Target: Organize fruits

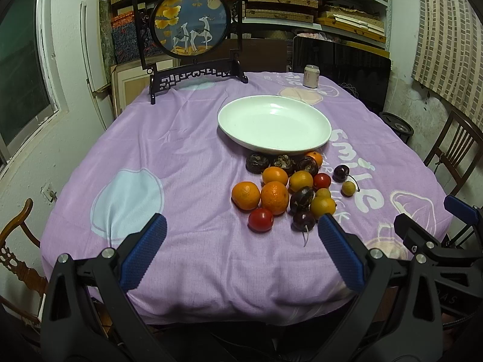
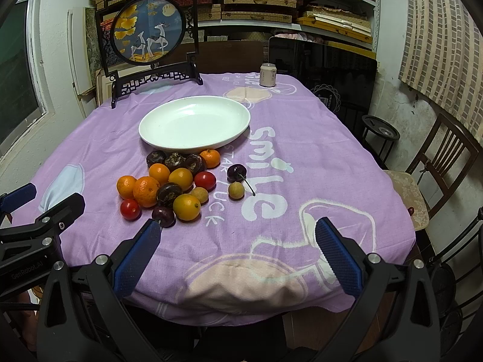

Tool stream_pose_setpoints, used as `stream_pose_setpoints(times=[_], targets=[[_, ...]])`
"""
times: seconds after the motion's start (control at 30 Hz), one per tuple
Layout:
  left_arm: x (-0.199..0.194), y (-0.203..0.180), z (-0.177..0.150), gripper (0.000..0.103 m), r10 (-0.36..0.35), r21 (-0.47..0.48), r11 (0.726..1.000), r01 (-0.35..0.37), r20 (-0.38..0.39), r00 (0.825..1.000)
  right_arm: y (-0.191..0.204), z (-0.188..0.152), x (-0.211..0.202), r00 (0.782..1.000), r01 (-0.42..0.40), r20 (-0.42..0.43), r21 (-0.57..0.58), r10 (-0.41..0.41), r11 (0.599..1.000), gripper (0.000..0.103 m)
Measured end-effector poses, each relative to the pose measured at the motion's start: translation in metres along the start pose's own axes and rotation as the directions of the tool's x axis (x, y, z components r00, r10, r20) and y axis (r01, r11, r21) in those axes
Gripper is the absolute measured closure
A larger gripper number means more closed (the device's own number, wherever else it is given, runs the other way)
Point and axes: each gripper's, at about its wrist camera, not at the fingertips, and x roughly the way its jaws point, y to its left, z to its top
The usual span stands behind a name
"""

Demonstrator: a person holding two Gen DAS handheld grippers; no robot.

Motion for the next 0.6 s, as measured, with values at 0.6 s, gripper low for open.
stream_pose_setpoints(times=[0.6], targets=[[0.0012,0.0003,-0.0003,0.002,0.000,0.000,1.000,0.000,-0.002,1.000,0.0004,-0.0007,0.0000,1.000,-0.001,-0.002,0.001,0.001,1.000,0.001]])
